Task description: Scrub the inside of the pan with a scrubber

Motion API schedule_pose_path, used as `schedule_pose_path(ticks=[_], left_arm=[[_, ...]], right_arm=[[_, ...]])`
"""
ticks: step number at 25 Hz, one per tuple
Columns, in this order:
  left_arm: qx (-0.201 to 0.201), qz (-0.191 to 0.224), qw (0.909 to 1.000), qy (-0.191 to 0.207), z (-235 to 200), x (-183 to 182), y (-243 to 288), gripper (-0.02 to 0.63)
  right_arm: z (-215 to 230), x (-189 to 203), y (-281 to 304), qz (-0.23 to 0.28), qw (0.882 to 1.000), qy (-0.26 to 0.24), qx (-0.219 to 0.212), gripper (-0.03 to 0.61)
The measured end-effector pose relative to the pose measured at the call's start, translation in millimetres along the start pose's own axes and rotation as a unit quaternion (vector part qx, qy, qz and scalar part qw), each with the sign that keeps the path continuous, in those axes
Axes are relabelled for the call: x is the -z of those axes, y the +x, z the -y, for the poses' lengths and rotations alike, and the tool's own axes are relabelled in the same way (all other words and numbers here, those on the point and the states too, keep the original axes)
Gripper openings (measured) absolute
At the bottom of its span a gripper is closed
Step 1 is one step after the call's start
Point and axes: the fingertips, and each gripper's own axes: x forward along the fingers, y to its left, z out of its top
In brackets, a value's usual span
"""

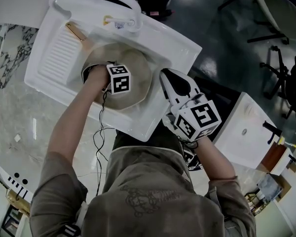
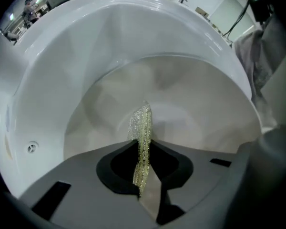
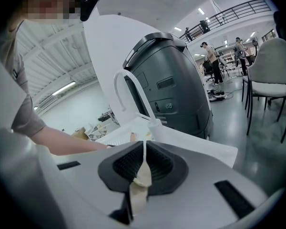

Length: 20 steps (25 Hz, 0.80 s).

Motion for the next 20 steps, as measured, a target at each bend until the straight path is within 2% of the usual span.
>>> schedule_pose_path(ticks=[3,6,13,17,20], left_arm=[[0.050,0.034,0.9981,-0.011,18,-15,-8,0.072],[0.105,0.064,0.9924,-0.006,43,-33,-16,0.072],[0.198,0.089,0.9756,-0.033,81,-49,-37,0.072],[0.254,0.112,0.9606,-0.013,108,-48,-59,0.066],[0.274,0.136,0.9521,0.015,122,-43,-79,0.066]], right_arm=[[1,1,-2,0.000,1.000,0.002,0.000,0.037],[2,-1,-3,0.003,1.000,0.003,0.000,0.037],[-1,-5,-5,0.009,1.000,-0.001,-0.007,0.037],[-3,-4,-4,0.007,1.000,0.000,-0.011,0.037],[-7,-5,-2,0.007,1.000,-0.003,-0.017,0.037]])
